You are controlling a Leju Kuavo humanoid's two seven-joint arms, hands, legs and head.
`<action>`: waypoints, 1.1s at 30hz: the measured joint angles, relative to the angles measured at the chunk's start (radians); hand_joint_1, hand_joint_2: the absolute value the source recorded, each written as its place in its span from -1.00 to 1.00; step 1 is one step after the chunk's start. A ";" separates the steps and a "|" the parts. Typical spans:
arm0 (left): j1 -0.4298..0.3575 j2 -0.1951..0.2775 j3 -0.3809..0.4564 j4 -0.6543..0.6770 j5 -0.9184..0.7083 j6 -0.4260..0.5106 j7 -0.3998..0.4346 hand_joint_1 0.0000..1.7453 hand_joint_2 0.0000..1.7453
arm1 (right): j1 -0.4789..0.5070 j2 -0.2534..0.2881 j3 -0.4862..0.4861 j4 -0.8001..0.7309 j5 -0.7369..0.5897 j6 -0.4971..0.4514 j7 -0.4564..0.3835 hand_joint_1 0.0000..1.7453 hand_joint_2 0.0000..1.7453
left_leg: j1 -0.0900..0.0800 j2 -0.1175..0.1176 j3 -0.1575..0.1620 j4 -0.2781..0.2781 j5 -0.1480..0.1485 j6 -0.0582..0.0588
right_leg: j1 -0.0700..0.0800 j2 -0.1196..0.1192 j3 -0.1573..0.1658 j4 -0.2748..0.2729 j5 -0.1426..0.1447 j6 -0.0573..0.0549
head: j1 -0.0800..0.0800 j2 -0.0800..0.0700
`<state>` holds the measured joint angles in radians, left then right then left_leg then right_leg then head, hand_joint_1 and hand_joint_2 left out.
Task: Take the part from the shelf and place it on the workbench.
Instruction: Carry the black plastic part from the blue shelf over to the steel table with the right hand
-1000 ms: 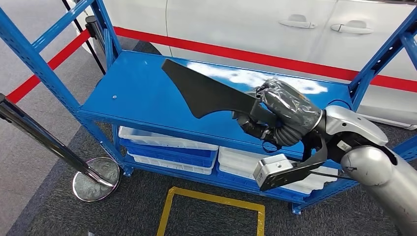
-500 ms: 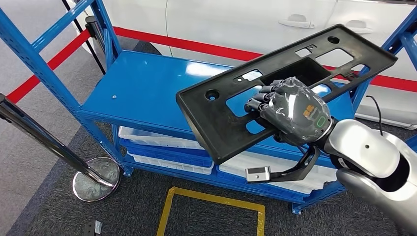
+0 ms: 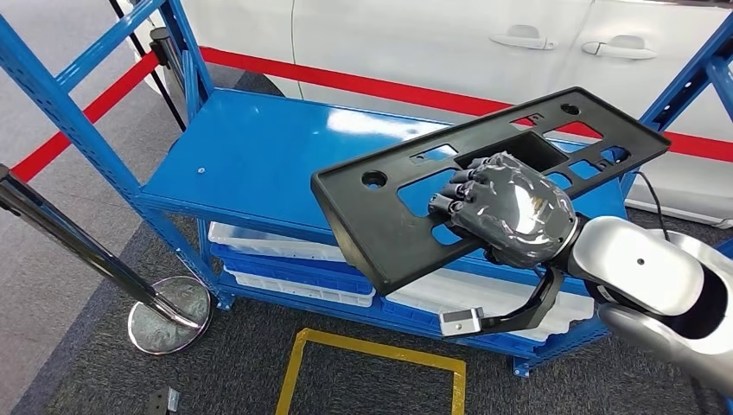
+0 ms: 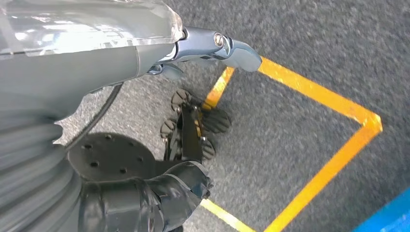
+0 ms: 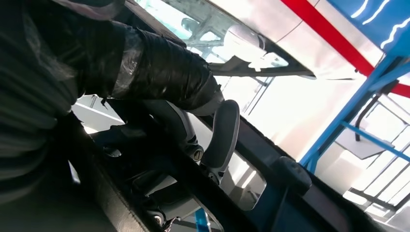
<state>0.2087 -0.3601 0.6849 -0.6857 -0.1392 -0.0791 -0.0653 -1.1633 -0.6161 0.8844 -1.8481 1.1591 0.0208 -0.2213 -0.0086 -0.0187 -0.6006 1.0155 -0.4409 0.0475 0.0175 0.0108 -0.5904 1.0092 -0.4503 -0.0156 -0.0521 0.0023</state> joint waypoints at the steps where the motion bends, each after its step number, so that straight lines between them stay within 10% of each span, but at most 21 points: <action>1: -0.002 0.000 0.009 0.004 -0.022 -0.003 -0.003 -1.00 1.00 | -0.003 -0.003 0.004 0.000 -0.005 0.000 0.000 1.00 1.00 | 0.000 0.000 0.000 0.000 0.000 0.000 | 0.000 0.000 0.000 0.000 0.000 0.000 | 0.000 0.000; 33: -0.041 0.000 0.129 0.064 -0.057 -0.039 -0.038 -1.00 1.00 | -0.001 -0.056 0.043 -0.001 -0.014 -0.021 0.001 1.00 1.00 | 0.000 0.000 0.000 0.000 0.000 0.000 | 0.000 0.000 0.000 0.000 0.000 0.000 | 0.000 0.000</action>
<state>0.1677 -0.3601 0.8143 -0.6216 -0.1967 -0.1184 -0.1030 -1.1647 -0.6725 0.9276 -1.8490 1.1453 0.0001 -0.2201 -0.0086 -0.0188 -0.6006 1.0155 -0.4411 0.0476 0.0175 0.0107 -0.5903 1.0092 -0.4504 -0.0156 -0.0519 0.0023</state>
